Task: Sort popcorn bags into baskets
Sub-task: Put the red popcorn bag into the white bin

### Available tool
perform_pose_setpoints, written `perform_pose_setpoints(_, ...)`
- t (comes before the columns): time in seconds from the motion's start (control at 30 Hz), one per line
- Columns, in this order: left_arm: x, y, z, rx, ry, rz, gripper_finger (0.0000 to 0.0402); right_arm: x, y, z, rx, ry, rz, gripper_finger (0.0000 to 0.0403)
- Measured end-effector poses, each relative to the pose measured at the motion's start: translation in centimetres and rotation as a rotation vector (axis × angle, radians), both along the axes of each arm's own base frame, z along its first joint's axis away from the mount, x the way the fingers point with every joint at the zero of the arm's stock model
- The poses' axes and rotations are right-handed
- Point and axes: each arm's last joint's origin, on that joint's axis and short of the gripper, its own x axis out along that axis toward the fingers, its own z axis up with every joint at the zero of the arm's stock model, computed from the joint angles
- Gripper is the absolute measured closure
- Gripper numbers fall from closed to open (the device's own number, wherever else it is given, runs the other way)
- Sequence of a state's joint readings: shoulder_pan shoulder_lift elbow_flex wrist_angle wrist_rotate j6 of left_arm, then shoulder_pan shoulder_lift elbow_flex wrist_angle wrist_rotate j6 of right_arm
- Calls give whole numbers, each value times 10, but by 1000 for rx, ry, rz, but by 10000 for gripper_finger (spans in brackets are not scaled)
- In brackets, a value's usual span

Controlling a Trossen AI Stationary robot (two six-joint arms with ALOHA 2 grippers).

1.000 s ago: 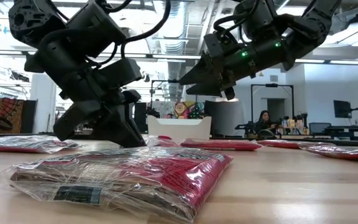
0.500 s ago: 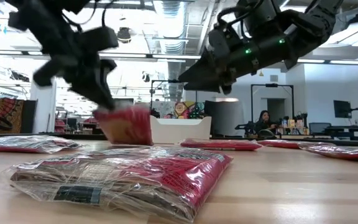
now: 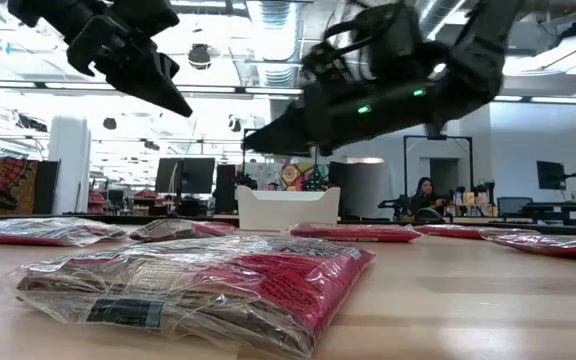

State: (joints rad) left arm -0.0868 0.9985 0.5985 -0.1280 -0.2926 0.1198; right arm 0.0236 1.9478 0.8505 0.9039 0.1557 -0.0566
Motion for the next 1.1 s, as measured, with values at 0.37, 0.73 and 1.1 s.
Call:
perform_pose_setpoints(0.37,9,-7,-20,-124,106,7,363,7,-3,-6,40,144,-102,174)
perform_pose_setpoints(0.73,47,-26,-78,-74,266,-132,211,-19,-8,41,20,254,-273,206)
perform_pose_setpoints(1.1,54,-24,-117,1,409,-45,308,-21,-9,51,44,216,-278,224)
